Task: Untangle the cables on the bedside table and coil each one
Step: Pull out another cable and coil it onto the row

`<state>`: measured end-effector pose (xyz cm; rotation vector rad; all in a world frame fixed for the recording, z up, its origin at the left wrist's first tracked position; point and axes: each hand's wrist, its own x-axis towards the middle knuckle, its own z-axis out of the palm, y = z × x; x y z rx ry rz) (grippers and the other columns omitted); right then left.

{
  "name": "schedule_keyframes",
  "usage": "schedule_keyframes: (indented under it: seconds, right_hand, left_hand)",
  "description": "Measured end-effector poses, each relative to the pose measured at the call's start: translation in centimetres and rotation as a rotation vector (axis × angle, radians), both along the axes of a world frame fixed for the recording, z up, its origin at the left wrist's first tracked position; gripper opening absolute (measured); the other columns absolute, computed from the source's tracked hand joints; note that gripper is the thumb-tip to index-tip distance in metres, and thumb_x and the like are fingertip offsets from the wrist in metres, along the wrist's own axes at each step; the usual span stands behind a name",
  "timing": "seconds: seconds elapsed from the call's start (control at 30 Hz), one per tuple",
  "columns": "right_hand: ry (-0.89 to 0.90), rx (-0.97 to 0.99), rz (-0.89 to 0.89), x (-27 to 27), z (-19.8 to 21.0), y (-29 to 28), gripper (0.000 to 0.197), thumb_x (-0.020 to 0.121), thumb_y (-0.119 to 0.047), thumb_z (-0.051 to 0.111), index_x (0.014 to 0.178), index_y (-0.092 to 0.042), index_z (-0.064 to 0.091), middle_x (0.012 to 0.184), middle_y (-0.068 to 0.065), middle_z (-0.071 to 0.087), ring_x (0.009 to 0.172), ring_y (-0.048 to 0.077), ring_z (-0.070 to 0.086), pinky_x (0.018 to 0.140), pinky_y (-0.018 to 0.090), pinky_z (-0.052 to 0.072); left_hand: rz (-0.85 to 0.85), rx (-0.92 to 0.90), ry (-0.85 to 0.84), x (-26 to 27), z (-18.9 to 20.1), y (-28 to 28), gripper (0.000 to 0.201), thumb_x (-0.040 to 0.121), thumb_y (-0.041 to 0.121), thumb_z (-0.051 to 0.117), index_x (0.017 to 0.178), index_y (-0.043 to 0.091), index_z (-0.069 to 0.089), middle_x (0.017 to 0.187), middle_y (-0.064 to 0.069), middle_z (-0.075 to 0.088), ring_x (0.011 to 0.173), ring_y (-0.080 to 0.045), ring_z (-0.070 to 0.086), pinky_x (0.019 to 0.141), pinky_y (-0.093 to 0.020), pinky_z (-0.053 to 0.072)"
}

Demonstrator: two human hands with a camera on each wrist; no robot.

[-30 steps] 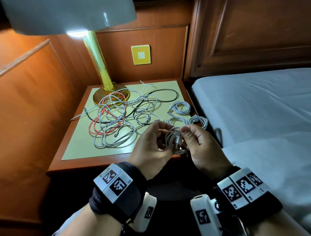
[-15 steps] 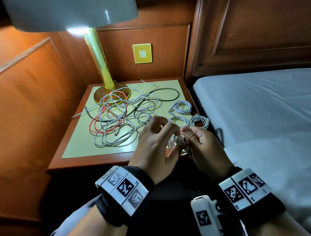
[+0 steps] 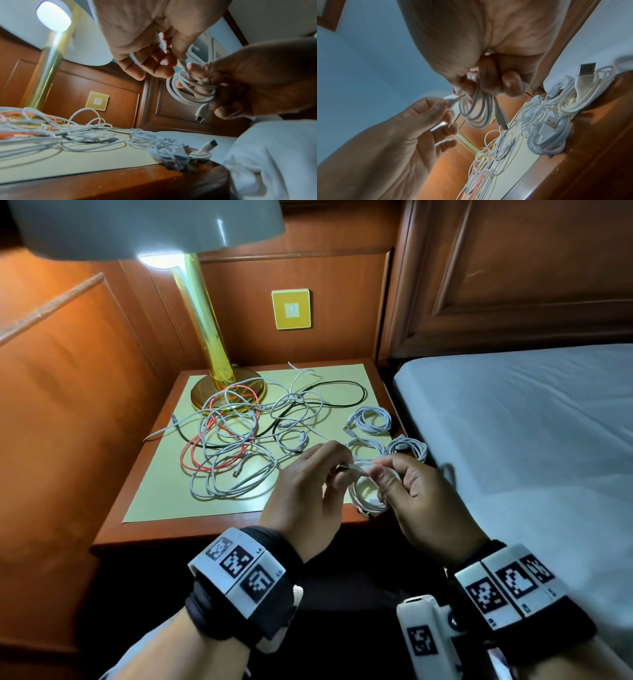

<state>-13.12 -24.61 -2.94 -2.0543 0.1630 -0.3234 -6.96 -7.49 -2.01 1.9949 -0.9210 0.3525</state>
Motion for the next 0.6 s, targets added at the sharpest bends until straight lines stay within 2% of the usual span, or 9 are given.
schedule_keyframes:
  seconds: [0.03, 0.1, 0.2, 0.3, 0.4, 0.47, 0.5, 0.57, 0.6]
  right_hand:
    - [-0.003, -0.013, -0.023, 0.1, 0.1, -0.3, 0.014, 0.099, -0.034, 0.056, 0.097, -0.025, 0.067, 0.072, -0.024, 0.068, 0.069, -0.006, 0.063, 0.064, 0.008, 0.045]
    - [-0.010, -0.011, -0.081, 0.3, 0.4, -0.9, 0.018, 0.099, -0.033, 0.056, 0.096, -0.021, 0.069, 0.063, -0.033, 0.062, 0.063, -0.012, 0.059, 0.060, 0.004, 0.041]
    - [-0.018, 0.025, -0.126, 0.5, 0.5, -1.1, 0.029, 0.096, -0.040, 0.056, 0.096, -0.016, 0.071, 0.060, -0.025, 0.063, 0.060, -0.010, 0.059, 0.059, 0.005, 0.041]
    - [-0.010, 0.008, -0.141, 0.5, 0.2, -1.0, 0.027, 0.096, -0.042, 0.055, 0.091, -0.020, 0.070, 0.061, -0.025, 0.063, 0.061, -0.007, 0.059, 0.060, 0.007, 0.042]
    - [0.016, 0.016, -0.140, 0.3, 0.3, -0.9, 0.024, 0.097, -0.040, 0.056, 0.086, -0.023, 0.068, 0.062, -0.026, 0.063, 0.061, -0.007, 0.059, 0.058, 0.008, 0.042]
    - [0.010, -0.010, -0.121, 0.3, 0.4, -0.5, 0.025, 0.095, -0.042, 0.057, 0.086, -0.022, 0.069, 0.066, -0.023, 0.067, 0.065, -0.005, 0.062, 0.059, 0.009, 0.044]
    - [0.000, -0.029, -0.112, 0.3, 0.4, -0.3, 0.026, 0.095, -0.043, 0.058, 0.087, -0.021, 0.070, 0.069, -0.019, 0.069, 0.067, -0.002, 0.064, 0.060, 0.012, 0.046]
    - [-0.015, -0.065, -0.101, 0.2, 0.2, 0.0, 0.029, 0.094, -0.045, 0.059, 0.086, -0.020, 0.070, 0.071, -0.013, 0.070, 0.070, 0.003, 0.065, 0.065, 0.017, 0.050]
    - [-0.018, -0.084, -0.099, 0.2, 0.2, 0.0, 0.029, 0.093, -0.046, 0.060, 0.086, -0.020, 0.071, 0.073, -0.013, 0.071, 0.071, 0.002, 0.064, 0.067, 0.015, 0.049]
  left_hand:
    - [0.011, -0.030, 0.045, 0.1, 0.1, 0.1, 0.010, 0.095, 0.021, 0.061, 0.093, 0.011, 0.061, 0.081, 0.002, 0.060, 0.070, -0.019, 0.056, 0.064, -0.026, 0.047]
    - [0.041, -0.081, 0.156, 0.4, 0.3, 0.4, 0.011, 0.094, 0.026, 0.060, 0.091, 0.016, 0.060, 0.078, 0.006, 0.062, 0.070, -0.021, 0.063, 0.063, -0.031, 0.050]
    - [0.053, -0.123, 0.293, 0.7, 0.5, 0.9, 0.012, 0.096, 0.025, 0.062, 0.089, 0.016, 0.060, 0.071, 0.011, 0.062, 0.066, -0.016, 0.063, 0.062, -0.027, 0.048]
    - [0.008, -0.096, 0.400, 0.8, 0.3, 1.4, 0.019, 0.093, 0.033, 0.066, 0.085, 0.017, 0.061, 0.070, 0.003, 0.062, 0.067, -0.027, 0.063, 0.063, -0.039, 0.050]
    - [0.001, 0.021, 0.454, 0.2, 0.0, 1.5, 0.019, 0.091, 0.034, 0.068, 0.081, 0.020, 0.059, 0.070, 0.001, 0.063, 0.067, -0.023, 0.063, 0.064, -0.040, 0.049]
    - [-0.030, 0.027, 0.469, 0.0, 0.0, 1.6, 0.009, 0.083, 0.032, 0.062, 0.086, 0.023, 0.060, 0.075, 0.009, 0.063, 0.068, -0.013, 0.061, 0.064, -0.031, 0.048]
    - [-0.051, 0.014, 0.503, 0.0, -0.1, 1.6, 0.013, 0.080, 0.033, 0.062, 0.092, 0.026, 0.061, 0.080, 0.013, 0.063, 0.071, -0.010, 0.061, 0.066, -0.027, 0.048]
    - [-0.076, -0.006, 0.604, 0.3, -0.4, 1.8, 0.035, 0.076, 0.047, 0.068, 0.105, 0.030, 0.061, 0.093, 0.013, 0.065, 0.076, -0.012, 0.064, 0.073, -0.032, 0.054]
    - [-0.073, 0.000, 0.650, 0.4, -0.5, 1.8, 0.046, 0.072, 0.056, 0.070, 0.110, 0.031, 0.061, 0.097, 0.011, 0.067, 0.079, -0.013, 0.067, 0.078, -0.037, 0.057]
